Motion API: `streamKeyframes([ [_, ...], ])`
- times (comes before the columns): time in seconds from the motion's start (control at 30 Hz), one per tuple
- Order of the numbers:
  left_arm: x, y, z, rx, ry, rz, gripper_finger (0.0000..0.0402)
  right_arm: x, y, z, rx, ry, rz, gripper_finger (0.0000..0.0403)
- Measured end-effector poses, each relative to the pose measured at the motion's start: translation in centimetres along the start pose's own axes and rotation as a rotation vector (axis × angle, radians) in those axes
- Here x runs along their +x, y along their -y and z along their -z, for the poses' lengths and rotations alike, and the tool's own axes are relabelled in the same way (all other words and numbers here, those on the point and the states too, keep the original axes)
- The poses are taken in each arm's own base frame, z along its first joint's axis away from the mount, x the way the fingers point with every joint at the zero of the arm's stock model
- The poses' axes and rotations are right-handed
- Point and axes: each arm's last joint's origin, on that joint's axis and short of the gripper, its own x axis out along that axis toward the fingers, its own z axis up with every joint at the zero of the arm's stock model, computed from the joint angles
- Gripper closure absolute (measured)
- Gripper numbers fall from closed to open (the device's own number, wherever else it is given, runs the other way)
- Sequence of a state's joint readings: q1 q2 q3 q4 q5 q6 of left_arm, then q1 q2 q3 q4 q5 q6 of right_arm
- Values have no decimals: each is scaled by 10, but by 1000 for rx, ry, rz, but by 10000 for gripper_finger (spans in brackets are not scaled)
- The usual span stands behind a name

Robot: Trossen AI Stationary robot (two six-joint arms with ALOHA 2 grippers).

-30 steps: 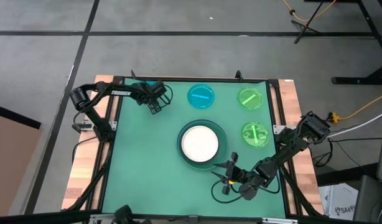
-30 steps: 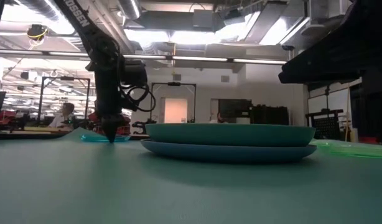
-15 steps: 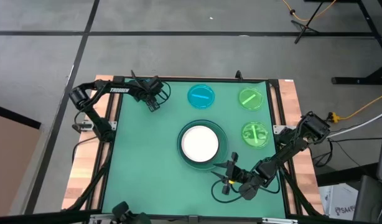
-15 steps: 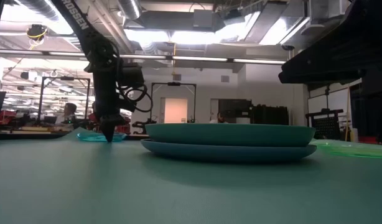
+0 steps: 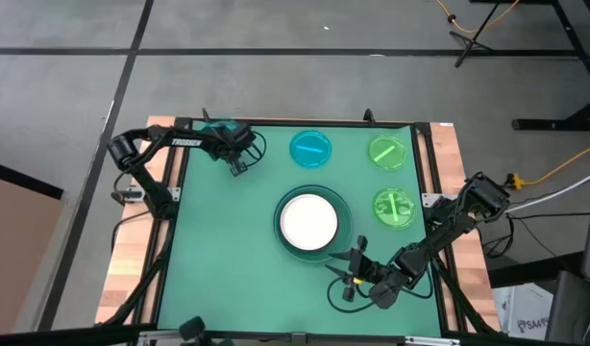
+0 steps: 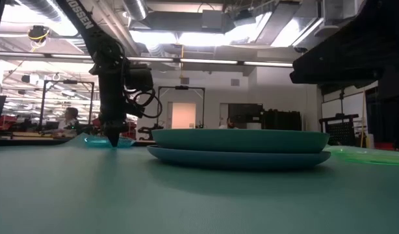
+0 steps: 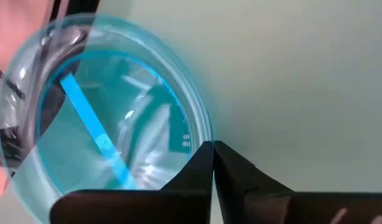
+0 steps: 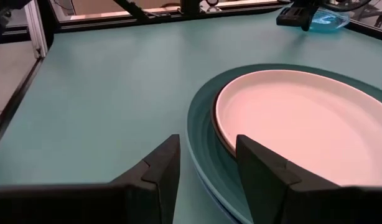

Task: Stack plastic plates
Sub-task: Stack the left blue transparent plate on top of the white plate

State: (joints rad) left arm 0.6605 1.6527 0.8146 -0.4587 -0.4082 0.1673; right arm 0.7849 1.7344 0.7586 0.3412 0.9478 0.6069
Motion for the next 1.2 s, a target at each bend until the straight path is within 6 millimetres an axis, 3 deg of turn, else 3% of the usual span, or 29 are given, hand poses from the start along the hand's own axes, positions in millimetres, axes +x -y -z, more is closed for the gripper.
streamKeyframes([
  [0.37, -26, 40, -1, 135, 48, -4, 400, 0, -2, 1, 52, -41, -57, 255],
  [0.67, -85, 82, 13, 225, 203, 66, 401, 0, -4, 0, 117, -57, -103, 256],
  [1.0, -146, 143, 33, 461, 430, 254, 401, 0, -4, -1, 113, -48, -96, 256],
  [1.2, -180, 171, 35, 484, 637, 320, 401, 0, -5, 0, 88, -63, -118, 256],
])
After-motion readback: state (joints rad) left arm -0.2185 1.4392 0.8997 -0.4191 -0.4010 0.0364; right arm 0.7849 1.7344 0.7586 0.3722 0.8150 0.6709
